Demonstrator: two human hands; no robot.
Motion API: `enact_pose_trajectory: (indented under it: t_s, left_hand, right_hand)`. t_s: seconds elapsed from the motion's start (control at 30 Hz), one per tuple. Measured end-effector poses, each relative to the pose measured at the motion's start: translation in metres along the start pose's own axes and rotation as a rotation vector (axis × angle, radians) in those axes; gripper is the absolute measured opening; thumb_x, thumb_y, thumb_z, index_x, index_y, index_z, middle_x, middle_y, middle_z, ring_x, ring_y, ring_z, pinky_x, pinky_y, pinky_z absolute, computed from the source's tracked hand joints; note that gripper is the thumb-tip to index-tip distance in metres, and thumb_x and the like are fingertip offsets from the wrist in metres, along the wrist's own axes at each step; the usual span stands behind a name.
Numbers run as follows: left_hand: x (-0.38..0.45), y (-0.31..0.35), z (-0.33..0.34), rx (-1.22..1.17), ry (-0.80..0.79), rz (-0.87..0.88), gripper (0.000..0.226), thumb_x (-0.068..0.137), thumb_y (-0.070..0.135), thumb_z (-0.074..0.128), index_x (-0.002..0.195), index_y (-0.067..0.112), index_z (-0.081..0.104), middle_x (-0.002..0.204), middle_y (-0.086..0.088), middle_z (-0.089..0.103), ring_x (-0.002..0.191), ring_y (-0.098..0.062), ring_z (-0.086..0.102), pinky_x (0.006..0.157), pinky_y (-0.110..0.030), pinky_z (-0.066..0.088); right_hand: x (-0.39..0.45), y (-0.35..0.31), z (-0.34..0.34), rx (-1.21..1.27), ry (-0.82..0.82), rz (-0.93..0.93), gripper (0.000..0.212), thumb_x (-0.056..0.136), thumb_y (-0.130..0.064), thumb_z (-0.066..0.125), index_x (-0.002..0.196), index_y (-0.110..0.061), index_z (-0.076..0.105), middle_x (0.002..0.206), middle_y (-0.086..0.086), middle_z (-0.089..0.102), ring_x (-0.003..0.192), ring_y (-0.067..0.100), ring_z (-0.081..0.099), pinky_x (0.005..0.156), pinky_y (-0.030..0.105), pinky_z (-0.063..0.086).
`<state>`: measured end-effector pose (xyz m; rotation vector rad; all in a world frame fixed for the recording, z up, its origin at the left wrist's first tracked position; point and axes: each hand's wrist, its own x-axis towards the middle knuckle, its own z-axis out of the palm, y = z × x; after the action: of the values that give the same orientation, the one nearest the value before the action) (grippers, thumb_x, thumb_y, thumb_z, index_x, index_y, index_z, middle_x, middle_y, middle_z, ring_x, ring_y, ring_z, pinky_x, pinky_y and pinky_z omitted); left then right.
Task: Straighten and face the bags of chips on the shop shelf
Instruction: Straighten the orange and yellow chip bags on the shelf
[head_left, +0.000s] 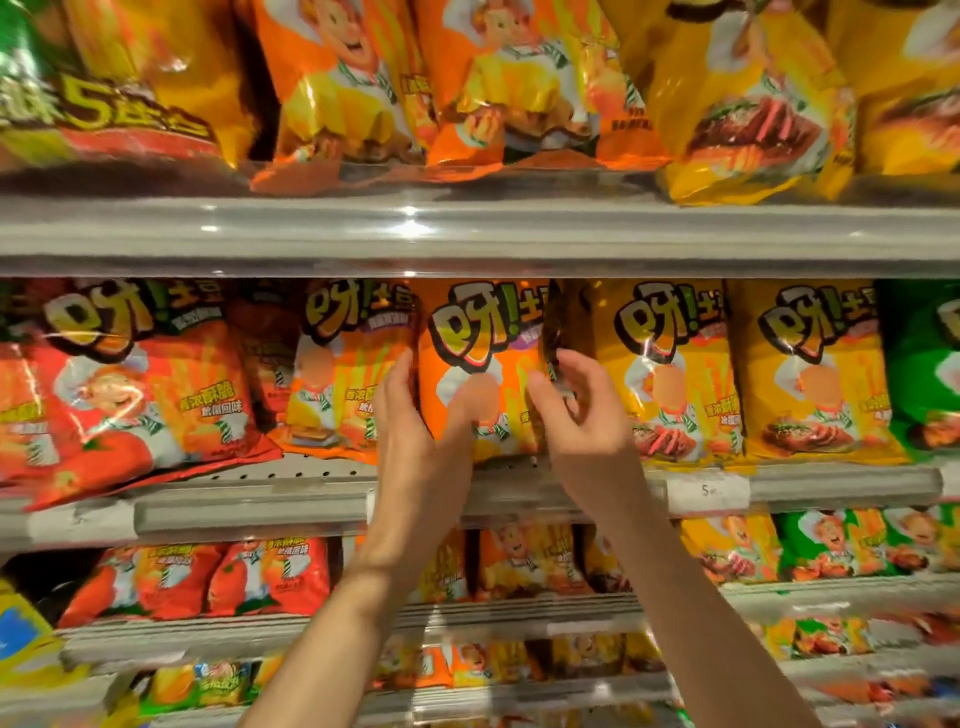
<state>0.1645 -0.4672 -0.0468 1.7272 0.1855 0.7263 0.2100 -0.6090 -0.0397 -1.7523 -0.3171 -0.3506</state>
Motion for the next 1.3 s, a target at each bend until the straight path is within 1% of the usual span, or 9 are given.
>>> enact_pose_trajectory:
  t_s: [0.1, 0.27, 0.4, 0.5, 0.63, 0.73, 0.93, 1.2, 1.3]
  left_hand:
    - [0.01, 0.009, 0.011, 0.054, 0.003, -0.009, 0.083, 0.08, 0.067, 0.051, 0.15, 0.026, 0.032, 0.152, 0.001, 0.039, 0.14, -0.019, 0.038, 0.114, -0.049, 0.037]
    - [0.036, 0.019, 0.024, 0.065, -0.063, -0.149, 0.087, 0.096, 0.06, 0.047, 0.159, 0.015, 0.007, 0.164, -0.006, 0.022, 0.149, -0.022, 0.023, 0.119, -0.038, 0.025]
    - [0.059, 0.019, 0.025, 0.11, -0.104, -0.242, 0.078, 0.097, 0.061, 0.043, 0.154, 0.014, 0.018, 0.13, -0.011, 0.059, 0.12, -0.028, 0.056, 0.097, -0.039, 0.047]
    - [0.065, 0.02, 0.028, 0.2, -0.109, -0.264, 0.069, 0.101, 0.061, 0.032, 0.15, 0.013, 0.027, 0.115, -0.007, 0.058, 0.111, -0.031, 0.057, 0.094, -0.037, 0.043]
    - [0.068, 0.017, 0.032, 0.214, -0.112, -0.251, 0.076, 0.096, 0.072, 0.026, 0.152, 0.022, 0.023, 0.125, -0.012, 0.058, 0.113, -0.039, 0.059, 0.097, -0.051, 0.05]
    - [0.065, 0.016, 0.03, 0.212, -0.119, -0.236, 0.078, 0.092, 0.076, 0.026, 0.15, 0.023, 0.025, 0.121, -0.012, 0.062, 0.108, -0.039, 0.062, 0.096, -0.054, 0.051]
    - [0.054, 0.009, 0.028, 0.131, -0.181, -0.231, 0.09, 0.084, 0.083, 0.036, 0.155, 0.031, 0.015, 0.148, -0.001, 0.049, 0.136, -0.028, 0.046, 0.094, -0.035, 0.033]
    - [0.062, 0.01, 0.034, 0.046, -0.186, -0.131, 0.068, 0.096, 0.068, 0.027, 0.155, 0.036, 0.018, 0.155, 0.002, 0.04, 0.141, -0.024, 0.039, 0.107, -0.034, 0.029]
    - [0.062, 0.009, 0.035, 0.0, -0.12, -0.115, 0.062, 0.099, 0.062, 0.034, 0.153, 0.035, 0.024, 0.147, 0.004, 0.048, 0.134, -0.021, 0.045, 0.1, -0.03, 0.032]
  right_hand:
    - [0.025, -0.004, 0.017, -0.046, -0.018, 0.137, 0.077, 0.09, -0.066, 0.053, 0.151, -0.023, 0.036, 0.152, -0.001, 0.043, 0.141, 0.017, 0.041, 0.118, 0.043, 0.033]
    - [0.049, -0.005, 0.02, -0.017, -0.099, 0.182, 0.084, 0.09, -0.073, 0.044, 0.154, -0.021, 0.028, 0.152, 0.003, 0.045, 0.14, 0.024, 0.042, 0.117, 0.045, 0.032]
    - [0.056, -0.002, 0.021, -0.028, -0.131, 0.203, 0.083, 0.091, -0.074, 0.04, 0.156, -0.026, 0.021, 0.155, 0.001, 0.04, 0.142, 0.026, 0.04, 0.113, 0.038, 0.03]
    - [0.055, -0.004, 0.025, -0.002, -0.111, 0.214, 0.085, 0.091, -0.074, 0.041, 0.157, -0.025, 0.019, 0.156, 0.002, 0.04, 0.142, 0.027, 0.039, 0.11, 0.035, 0.029]
    - [0.055, -0.005, 0.026, -0.007, -0.091, 0.205, 0.076, 0.096, -0.066, 0.043, 0.154, -0.021, 0.026, 0.152, 0.004, 0.043, 0.139, 0.027, 0.042, 0.099, 0.027, 0.029]
    - [0.054, -0.005, 0.022, -0.098, -0.051, 0.199, 0.08, 0.096, -0.065, 0.041, 0.154, -0.013, 0.025, 0.155, 0.01, 0.039, 0.142, 0.03, 0.038, 0.112, 0.035, 0.032]
    - [0.05, -0.005, 0.015, -0.17, 0.007, 0.229, 0.079, 0.097, -0.063, 0.041, 0.154, -0.009, 0.027, 0.157, 0.014, 0.037, 0.145, 0.033, 0.035, 0.115, 0.042, 0.029]
    - [0.054, -0.008, 0.008, -0.101, -0.077, 0.208, 0.065, 0.102, -0.056, 0.036, 0.153, -0.015, 0.028, 0.155, 0.01, 0.042, 0.138, 0.032, 0.042, 0.104, 0.034, 0.034]
    - [0.052, -0.008, 0.01, -0.08, -0.046, 0.224, 0.068, 0.102, -0.057, 0.037, 0.154, -0.016, 0.023, 0.155, 0.008, 0.041, 0.142, 0.03, 0.039, 0.099, 0.029, 0.028]
